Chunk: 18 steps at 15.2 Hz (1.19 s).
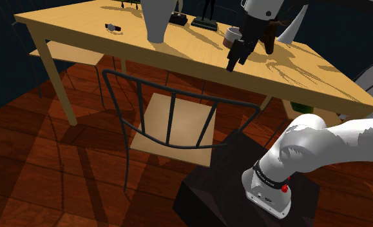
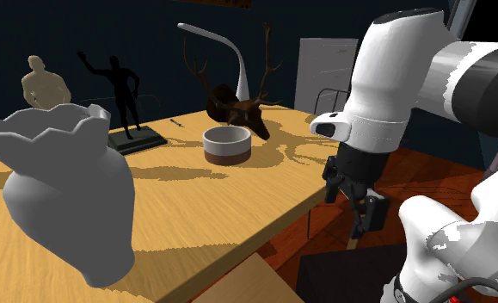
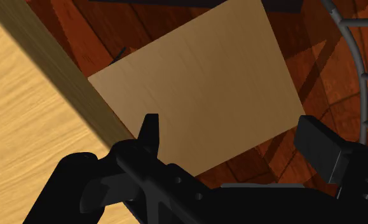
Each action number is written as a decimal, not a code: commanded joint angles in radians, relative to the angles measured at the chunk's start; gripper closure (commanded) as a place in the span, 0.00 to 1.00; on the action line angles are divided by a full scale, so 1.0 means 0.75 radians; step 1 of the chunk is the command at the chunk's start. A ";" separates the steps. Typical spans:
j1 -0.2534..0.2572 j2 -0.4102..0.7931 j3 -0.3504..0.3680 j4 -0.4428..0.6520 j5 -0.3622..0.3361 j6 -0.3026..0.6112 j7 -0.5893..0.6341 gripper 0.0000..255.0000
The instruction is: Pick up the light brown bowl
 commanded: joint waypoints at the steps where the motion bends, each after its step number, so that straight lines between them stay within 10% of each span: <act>1: 0.000 0.000 0.000 0.000 0.000 0.000 0.000 0.00; 18: -0.107 0.602 -0.411 0.532 -0.117 0.068 -0.466 0.00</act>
